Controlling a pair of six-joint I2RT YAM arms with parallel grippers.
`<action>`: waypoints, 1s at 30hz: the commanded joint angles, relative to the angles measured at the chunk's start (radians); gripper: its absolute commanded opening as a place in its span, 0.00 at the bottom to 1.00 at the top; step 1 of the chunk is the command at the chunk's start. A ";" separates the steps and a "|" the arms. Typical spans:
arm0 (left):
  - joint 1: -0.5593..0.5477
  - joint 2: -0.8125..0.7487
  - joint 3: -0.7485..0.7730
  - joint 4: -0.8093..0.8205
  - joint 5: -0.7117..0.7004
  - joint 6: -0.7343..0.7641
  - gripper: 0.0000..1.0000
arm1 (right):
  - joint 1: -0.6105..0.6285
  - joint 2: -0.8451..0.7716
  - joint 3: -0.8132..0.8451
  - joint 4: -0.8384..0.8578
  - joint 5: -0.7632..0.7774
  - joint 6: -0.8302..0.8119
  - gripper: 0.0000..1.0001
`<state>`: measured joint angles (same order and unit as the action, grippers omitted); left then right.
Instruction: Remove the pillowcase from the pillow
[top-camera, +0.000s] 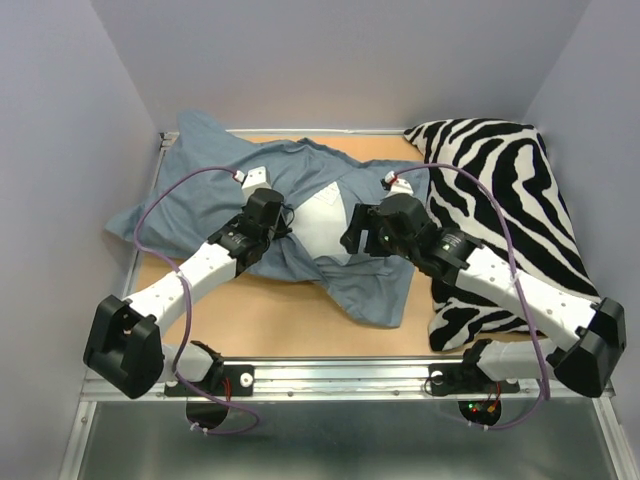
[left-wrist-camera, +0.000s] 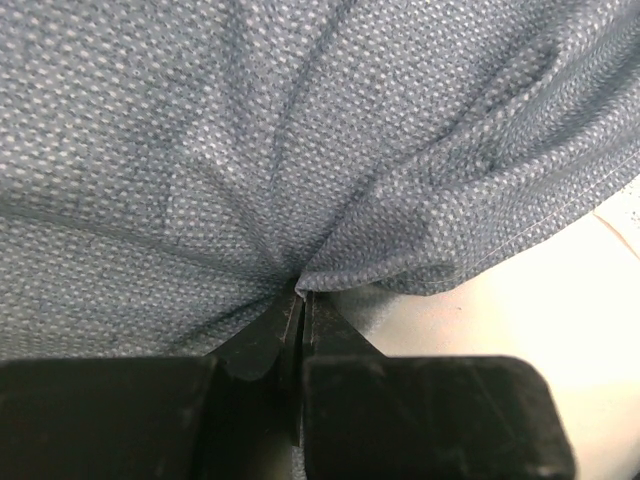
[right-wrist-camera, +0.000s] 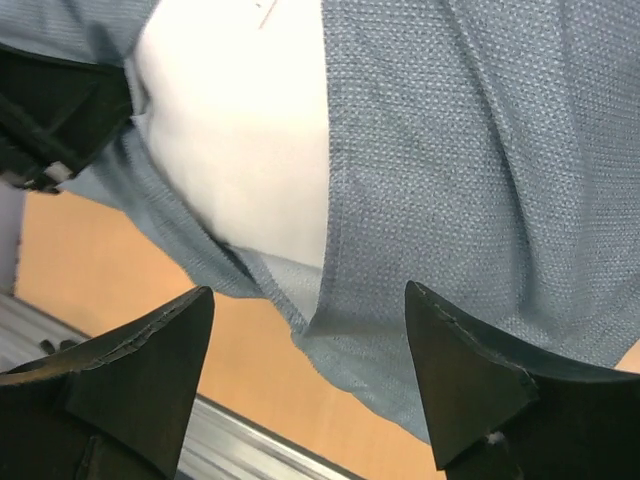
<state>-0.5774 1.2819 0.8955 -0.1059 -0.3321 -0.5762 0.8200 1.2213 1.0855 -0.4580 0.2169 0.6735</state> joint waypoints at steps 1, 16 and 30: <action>-0.022 0.023 -0.021 -0.005 0.051 -0.022 0.00 | 0.011 0.116 0.059 -0.050 0.082 -0.009 0.82; -0.003 0.068 0.028 0.009 0.048 -0.027 0.00 | 0.016 -0.103 -0.332 -0.145 0.099 0.173 0.05; -0.033 0.017 0.083 -0.030 0.148 0.094 0.11 | 0.016 -0.092 -0.745 0.454 -0.085 0.324 0.01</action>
<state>-0.5755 1.3357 0.9119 -0.0948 -0.1745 -0.5751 0.8265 1.0786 0.4320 -0.1455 0.2382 1.0214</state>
